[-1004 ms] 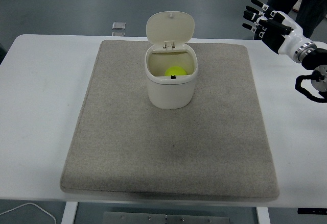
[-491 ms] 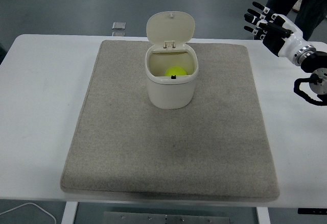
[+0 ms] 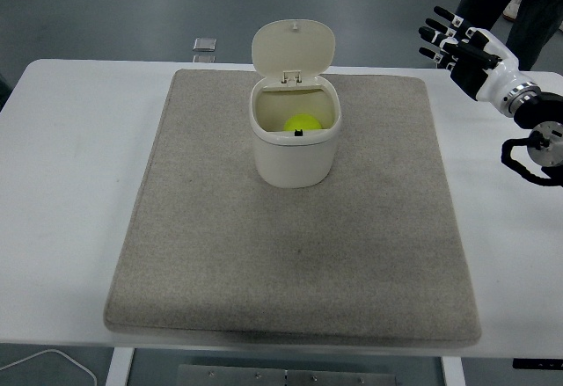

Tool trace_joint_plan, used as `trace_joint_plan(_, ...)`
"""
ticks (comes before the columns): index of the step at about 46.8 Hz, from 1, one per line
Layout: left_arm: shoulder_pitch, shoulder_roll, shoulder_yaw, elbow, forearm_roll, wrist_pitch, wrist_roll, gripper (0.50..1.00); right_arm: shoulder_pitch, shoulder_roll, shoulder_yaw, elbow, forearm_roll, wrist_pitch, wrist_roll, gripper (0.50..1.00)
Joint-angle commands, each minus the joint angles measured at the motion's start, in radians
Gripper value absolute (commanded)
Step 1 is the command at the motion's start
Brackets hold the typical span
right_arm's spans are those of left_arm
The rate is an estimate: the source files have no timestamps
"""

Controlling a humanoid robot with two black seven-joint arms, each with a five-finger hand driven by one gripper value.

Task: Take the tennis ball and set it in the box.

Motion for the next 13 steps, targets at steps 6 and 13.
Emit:
trace_joint_plan(6, 0.0, 0.0, 0.0, 0.0, 0.0, 0.0, 0.0, 0.992, 0.0, 0.0, 0.0, 0.001, 0.0, 0.001, 0.006, 0.924)
trace_joint_plan(13, 0.0, 0.0, 0.0, 0.0, -0.001, 0.0, 0.0, 0.992, 0.0, 0.005, 0.0, 0.002, 0.0, -0.026, 0.033, 0.921)
